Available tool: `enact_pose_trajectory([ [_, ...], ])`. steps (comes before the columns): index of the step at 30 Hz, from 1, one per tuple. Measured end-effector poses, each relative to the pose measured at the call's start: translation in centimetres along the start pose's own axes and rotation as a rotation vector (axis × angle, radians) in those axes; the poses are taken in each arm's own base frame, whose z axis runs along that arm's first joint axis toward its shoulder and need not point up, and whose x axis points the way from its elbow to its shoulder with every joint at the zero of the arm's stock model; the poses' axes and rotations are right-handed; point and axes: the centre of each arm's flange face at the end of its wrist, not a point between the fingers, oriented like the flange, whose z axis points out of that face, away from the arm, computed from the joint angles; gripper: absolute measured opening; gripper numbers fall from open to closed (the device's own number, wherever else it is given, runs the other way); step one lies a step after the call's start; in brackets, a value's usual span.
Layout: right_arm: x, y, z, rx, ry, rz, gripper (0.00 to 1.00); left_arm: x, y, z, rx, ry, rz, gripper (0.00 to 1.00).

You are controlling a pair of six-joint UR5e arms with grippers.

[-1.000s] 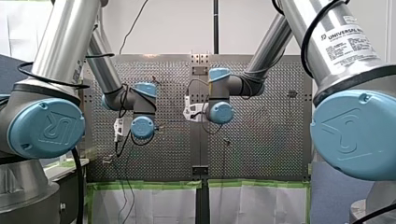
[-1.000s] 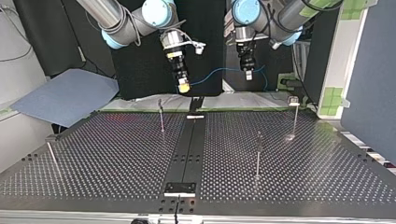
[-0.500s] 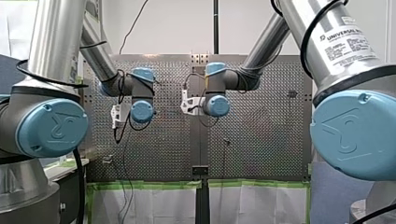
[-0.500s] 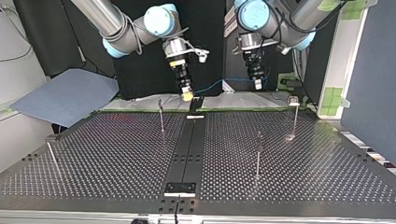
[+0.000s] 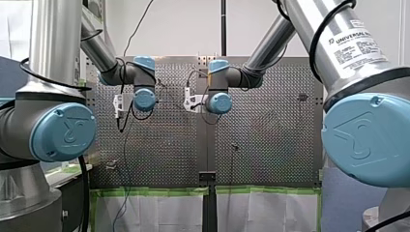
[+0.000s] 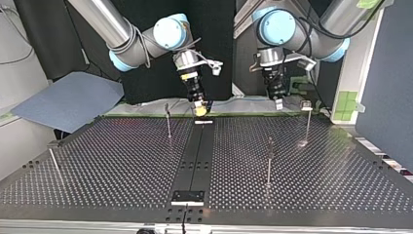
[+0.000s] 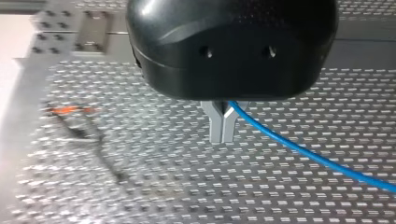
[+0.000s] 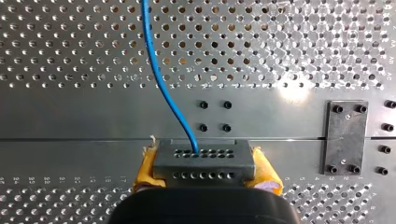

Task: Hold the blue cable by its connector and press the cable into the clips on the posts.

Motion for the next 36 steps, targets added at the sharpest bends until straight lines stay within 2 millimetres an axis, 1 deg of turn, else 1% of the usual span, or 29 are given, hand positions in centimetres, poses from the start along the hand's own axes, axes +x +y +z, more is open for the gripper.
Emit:
enact_pose_trajectory([
  [3,0.3,0.0,0.2,-0.001,0.003,-0.001,0.0,-1.7,0.1,0.5,-0.012,-0.018,-0.014,0.0],
  [7,0.5,-0.1,0.3,0.001,0.006,-0.008,0.0,-2.9,-0.2,1.2,-0.002,-0.02,-0.006,0.0],
  [10,0.5,-0.2,0.3,0.003,0.006,-0.014,0.0,-4.1,-0.2,1.8,0.005,-0.031,0.004,0.0],
  [13,1.0,-0.5,0.6,0.009,0.013,-0.016,0.0,-6.0,0.2,2.4,-0.006,-0.051,0.01,0.0],
  [16,1.7,-0.9,1.0,0.021,0.019,-0.025,0.0,-8.4,0.4,2.7,-0.013,-0.076,0.015,0.0],
  [20,2.9,-1.5,1.5,0.031,0.025,-0.037,0.0,-11.4,0.6,2.6,-0.019,-0.108,0.017,0.0],
  [24,4.1,-1.8,2.1,0.037,0.036,-0.037,0.0,-13.6,1.1,2.0,-0.024,-0.123,0.013,0.0],
  [26,4.7,-2.0,2.4,0.039,0.039,-0.036,0.0,-14.0,1.4,1.7,-0.026,-0.118,0.015,0.0],
  [28,5.2,-2.0,2.6,0.039,0.041,-0.034,0.0,-14.0,1.5,1.6,-0.026,-0.105,0.02,0.0],
  [36,6.3,-1.6,3.5,0.038,0.055,-0.013,0.0,-11.7,1.1,1.9,-0.01,-0.021,0.065,0.0],
])
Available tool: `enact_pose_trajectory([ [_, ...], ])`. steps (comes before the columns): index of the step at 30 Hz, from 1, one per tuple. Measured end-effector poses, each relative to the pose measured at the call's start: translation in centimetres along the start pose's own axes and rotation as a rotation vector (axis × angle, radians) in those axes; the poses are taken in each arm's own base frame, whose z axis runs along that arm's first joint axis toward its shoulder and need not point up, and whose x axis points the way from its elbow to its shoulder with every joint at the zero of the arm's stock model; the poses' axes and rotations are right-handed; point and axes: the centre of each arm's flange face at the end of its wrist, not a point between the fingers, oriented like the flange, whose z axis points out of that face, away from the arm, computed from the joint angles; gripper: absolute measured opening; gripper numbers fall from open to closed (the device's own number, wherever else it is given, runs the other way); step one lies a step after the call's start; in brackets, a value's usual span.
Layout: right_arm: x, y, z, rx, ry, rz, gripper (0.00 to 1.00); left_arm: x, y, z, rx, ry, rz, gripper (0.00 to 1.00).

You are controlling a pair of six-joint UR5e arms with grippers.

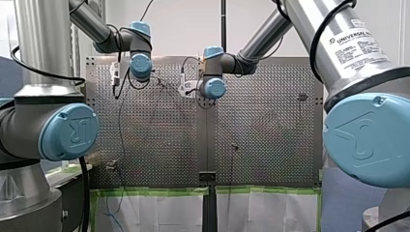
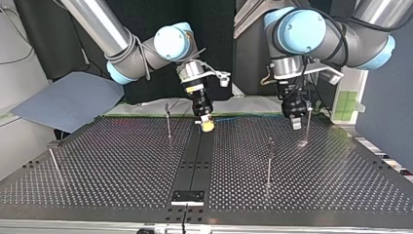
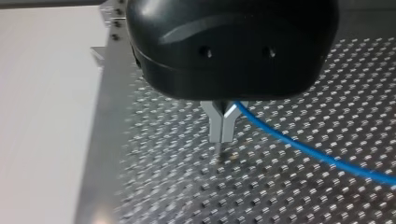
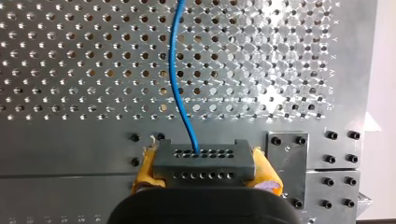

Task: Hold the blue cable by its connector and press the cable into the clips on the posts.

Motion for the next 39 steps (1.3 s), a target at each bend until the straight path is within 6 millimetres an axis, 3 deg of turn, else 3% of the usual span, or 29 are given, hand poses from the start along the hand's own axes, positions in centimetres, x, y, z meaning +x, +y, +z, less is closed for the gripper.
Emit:
enact_pose_trajectory([
  [5,0.3,-0.2,0.3,0.01,0.006,0.004,0.0,1.8,-0.8,0.5,0.04,0.043,0.023,0.0],
  [13,-0.5,-1.2,1.0,0.031,-0.014,0.003,0.0,3.1,-1.4,1.3,0.053,0.067,0.028,0.0],
  [24,0.3,0.2,2.3,0.02,0.007,0.07,0.0,2.4,-1.3,2.5,0.02,0.045,0.0,0.0],
  [30,0.3,1.4,2.9,0.005,0.01,0.079,0.0,3.3,-1.8,3.4,0.031,0.047,-0.021,0.0],
  [39,0.3,1.0,4.1,0.014,0.01,0.078,0.0,2.0,-2.3,4.9,0.024,0.027,-0.058,0.0],
])
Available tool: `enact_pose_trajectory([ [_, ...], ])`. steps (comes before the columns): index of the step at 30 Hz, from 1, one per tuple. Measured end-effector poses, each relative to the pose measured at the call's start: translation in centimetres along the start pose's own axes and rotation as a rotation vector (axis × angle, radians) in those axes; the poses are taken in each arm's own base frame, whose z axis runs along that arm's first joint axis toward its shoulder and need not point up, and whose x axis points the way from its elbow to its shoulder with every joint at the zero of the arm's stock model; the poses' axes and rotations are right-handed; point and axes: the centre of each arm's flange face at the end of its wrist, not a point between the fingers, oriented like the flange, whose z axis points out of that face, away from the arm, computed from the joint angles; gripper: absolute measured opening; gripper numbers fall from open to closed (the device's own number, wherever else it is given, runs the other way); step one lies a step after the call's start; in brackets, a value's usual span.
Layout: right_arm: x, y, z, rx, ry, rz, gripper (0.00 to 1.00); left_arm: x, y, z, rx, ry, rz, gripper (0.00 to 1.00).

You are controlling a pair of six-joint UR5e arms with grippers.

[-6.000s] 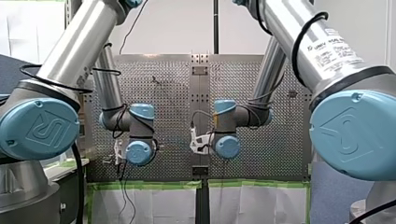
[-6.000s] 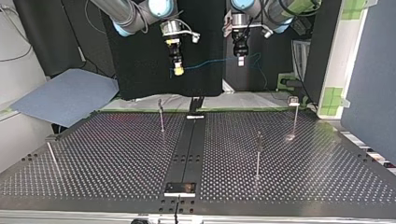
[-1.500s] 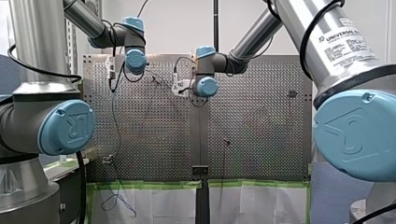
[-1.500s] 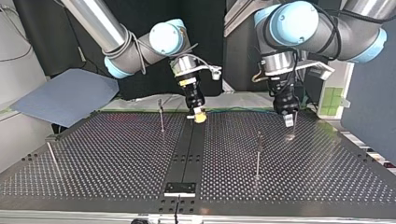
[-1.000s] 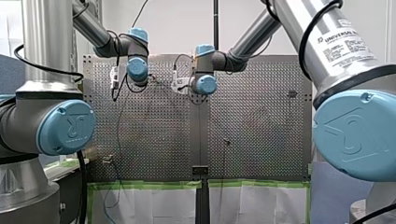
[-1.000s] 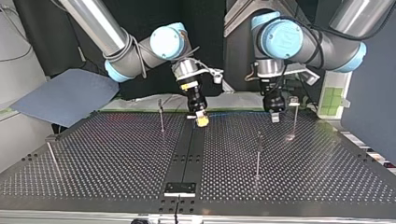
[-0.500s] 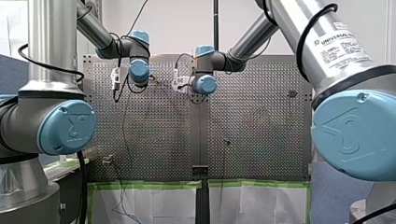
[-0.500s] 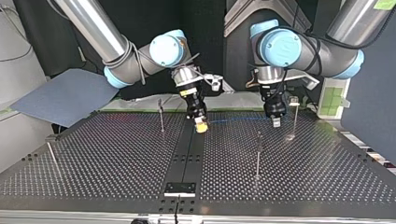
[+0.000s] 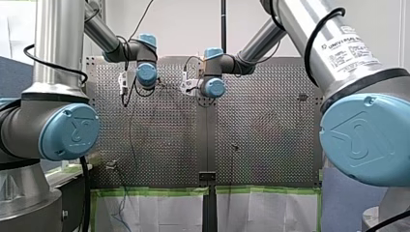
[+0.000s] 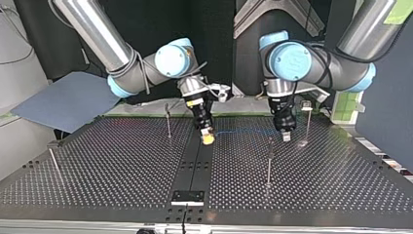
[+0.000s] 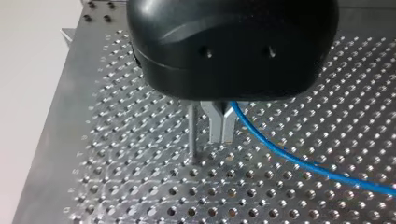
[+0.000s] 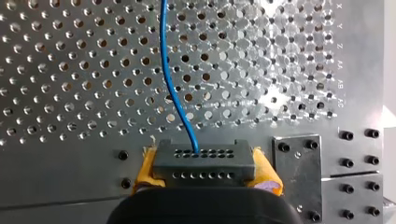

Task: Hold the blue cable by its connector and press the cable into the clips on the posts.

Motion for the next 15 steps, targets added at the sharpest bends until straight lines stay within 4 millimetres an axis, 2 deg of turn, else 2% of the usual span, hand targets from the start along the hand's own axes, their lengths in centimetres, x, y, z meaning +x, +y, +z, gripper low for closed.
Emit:
enact_pose_trajectory([
  [15,1.4,-1.8,1.3,0.022,0.016,0.001,0.0,-0.1,0.7,1.2,-0.013,-0.004,-0.009,0.0],
])
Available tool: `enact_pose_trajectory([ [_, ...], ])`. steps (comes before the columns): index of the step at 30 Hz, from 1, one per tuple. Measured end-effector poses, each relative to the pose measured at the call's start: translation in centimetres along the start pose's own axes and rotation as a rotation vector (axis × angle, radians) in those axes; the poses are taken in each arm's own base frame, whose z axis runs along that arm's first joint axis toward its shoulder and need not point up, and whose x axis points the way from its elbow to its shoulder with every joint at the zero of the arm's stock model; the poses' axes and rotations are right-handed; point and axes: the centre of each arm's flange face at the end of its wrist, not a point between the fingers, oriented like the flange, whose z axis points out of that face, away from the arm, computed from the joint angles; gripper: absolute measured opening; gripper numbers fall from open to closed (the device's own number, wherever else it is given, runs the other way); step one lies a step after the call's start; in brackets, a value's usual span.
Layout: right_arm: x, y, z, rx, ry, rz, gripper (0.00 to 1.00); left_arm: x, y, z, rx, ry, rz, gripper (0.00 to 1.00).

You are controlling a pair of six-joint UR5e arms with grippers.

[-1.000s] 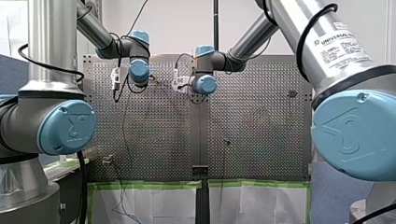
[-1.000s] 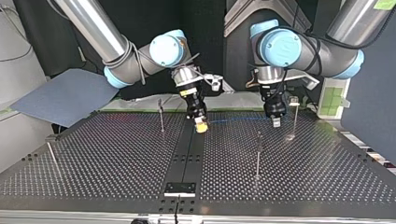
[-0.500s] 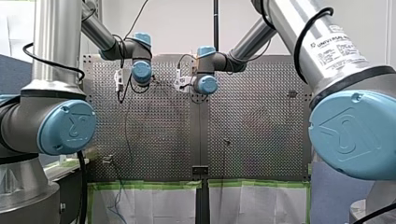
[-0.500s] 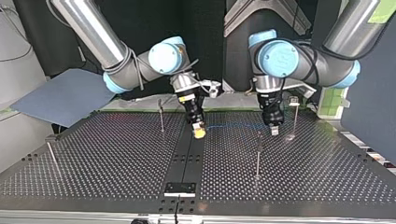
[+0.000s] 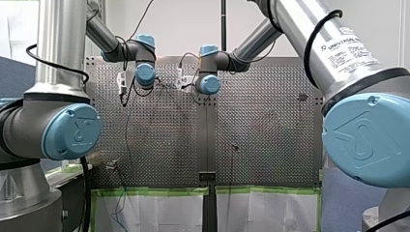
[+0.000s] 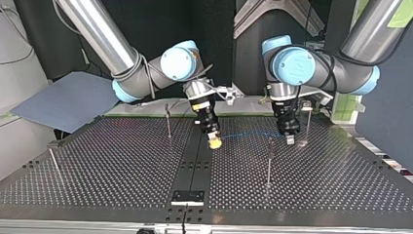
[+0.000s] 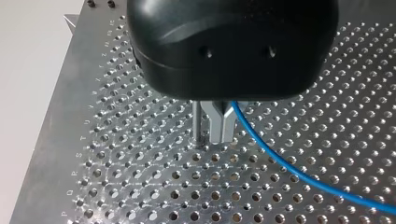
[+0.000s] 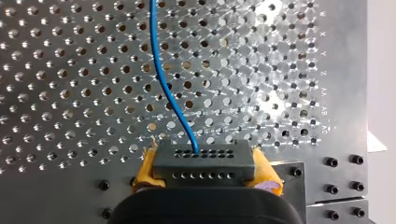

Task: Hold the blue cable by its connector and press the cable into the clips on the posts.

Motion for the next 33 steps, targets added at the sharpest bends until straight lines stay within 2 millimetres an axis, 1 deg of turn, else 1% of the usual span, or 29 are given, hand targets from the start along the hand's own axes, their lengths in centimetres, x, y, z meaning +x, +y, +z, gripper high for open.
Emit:
enact_pose_trajectory([
  [6,-0.9,-0.2,0.7,0.008,-0.012,-0.003,0.0,-0.6,-0.3,1.2,-0.002,-0.005,-0.016,0.0],
  [10,-1.3,0.1,0.9,0.003,-0.018,-0.004,0.0,-0.8,-0.5,1.9,-0.004,-0.002,-0.016,0.0],
  [21,-0.9,1.7,1.7,-0.018,-0.007,-0.002,0.0,-0.8,-0.6,4.5,-0.001,0.011,-0.019,0.0],
  [25,-0.8,2.3,1.8,-0.026,-0.005,-0.003,0.0,-1.4,-0.2,5.4,0.0,0.0,-0.039,0.0],
  [29,-0.8,3.0,2.0,-0.035,-0.004,-0.005,0.0,-2.0,0.6,6.4,-0.006,-0.01,-0.052,0.0],
  [33,-0.5,3.8,2.4,-0.045,0.004,-0.006,0.0,-1.8,1.1,7.2,-0.009,-0.002,-0.051,0.0],
])
